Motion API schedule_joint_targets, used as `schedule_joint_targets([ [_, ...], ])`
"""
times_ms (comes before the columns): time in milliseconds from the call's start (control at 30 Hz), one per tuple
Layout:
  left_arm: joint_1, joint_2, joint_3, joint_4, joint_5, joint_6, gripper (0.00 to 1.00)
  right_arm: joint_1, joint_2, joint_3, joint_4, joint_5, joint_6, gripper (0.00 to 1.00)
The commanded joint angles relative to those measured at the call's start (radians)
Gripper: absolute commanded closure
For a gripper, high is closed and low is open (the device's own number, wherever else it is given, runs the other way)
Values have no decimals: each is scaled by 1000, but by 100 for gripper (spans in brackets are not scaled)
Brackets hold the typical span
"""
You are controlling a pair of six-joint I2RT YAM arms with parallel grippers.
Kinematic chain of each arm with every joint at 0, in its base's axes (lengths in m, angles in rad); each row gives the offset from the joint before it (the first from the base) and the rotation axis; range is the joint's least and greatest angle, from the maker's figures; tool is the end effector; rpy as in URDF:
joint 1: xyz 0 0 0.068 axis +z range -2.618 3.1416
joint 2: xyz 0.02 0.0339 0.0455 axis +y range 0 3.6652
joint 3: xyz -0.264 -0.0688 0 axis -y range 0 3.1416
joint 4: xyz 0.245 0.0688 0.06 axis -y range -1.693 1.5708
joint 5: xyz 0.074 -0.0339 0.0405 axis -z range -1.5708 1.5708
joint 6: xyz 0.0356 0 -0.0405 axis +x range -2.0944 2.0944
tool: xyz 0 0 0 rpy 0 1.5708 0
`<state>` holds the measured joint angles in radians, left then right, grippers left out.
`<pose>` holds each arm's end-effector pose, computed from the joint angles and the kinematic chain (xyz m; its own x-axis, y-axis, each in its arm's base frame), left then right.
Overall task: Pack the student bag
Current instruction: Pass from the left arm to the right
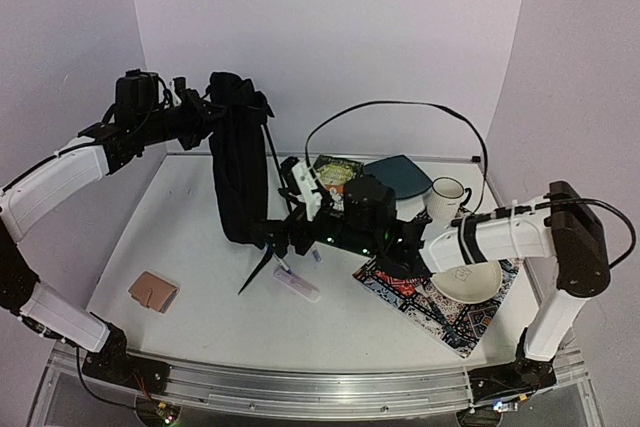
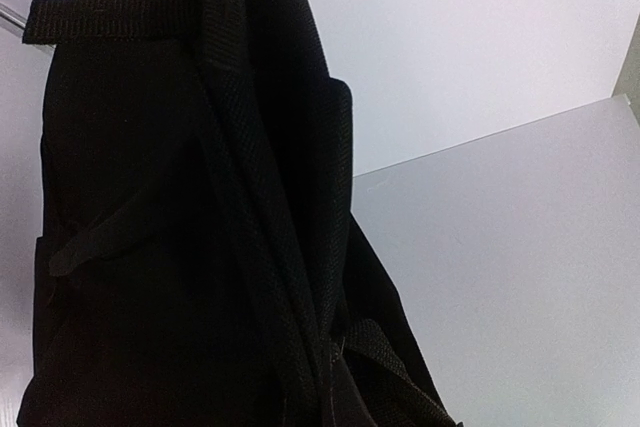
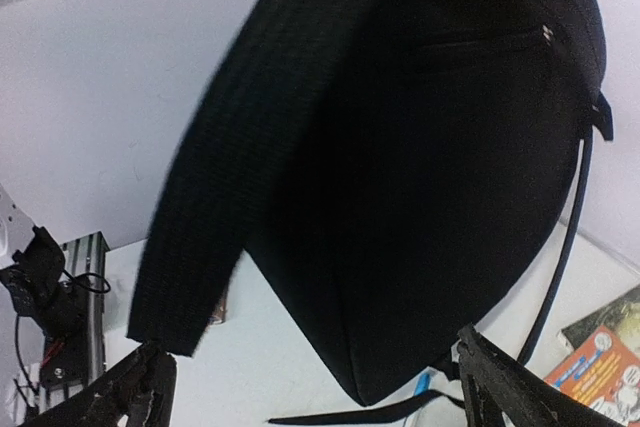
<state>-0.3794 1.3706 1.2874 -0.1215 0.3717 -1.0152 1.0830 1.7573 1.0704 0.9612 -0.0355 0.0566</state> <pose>0.2939 -0.1311 0.3899 -0.6734 -0.5837 -0.4537 0.1958 0.4510 -0.8708 0.1873 0.3556 0.2936 0.0759 0.2637 -0.9616 -0.9046 0.4240 0.0449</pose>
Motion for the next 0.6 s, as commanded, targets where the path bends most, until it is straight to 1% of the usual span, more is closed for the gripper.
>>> schedule_joint_targets([
  [0,4,-90,9,257,-31,-38,100,48,94,110,159,124,-219,2],
  [100,4,-96,1,270,-28,-50,100,58,163,186,163,144,-265,2],
  [233,4,-112,-10,274,-25,-56,100,60,258,285,168,226,-342,2],
  [300,4,-128,-23,276,-27,-60,100,59,287,326,174,275,-388,7],
  [333,4,-138,-31,276,-28,-60,100,59,296,341,176,292,-421,11],
  [367,4,-148,-41,276,-29,-59,100,59,303,351,176,303,-454,18],
  [400,3,-159,-52,276,-32,-53,100,58,304,353,176,313,-486,29],
  [433,3,-168,-65,277,-39,-47,100,58,300,349,178,321,-511,44],
  [500,4,-198,-97,275,-55,-37,100,55,287,332,180,344,-560,66],
  [567,4,-225,-128,273,-66,-30,100,52,270,310,180,356,-622,82],
])
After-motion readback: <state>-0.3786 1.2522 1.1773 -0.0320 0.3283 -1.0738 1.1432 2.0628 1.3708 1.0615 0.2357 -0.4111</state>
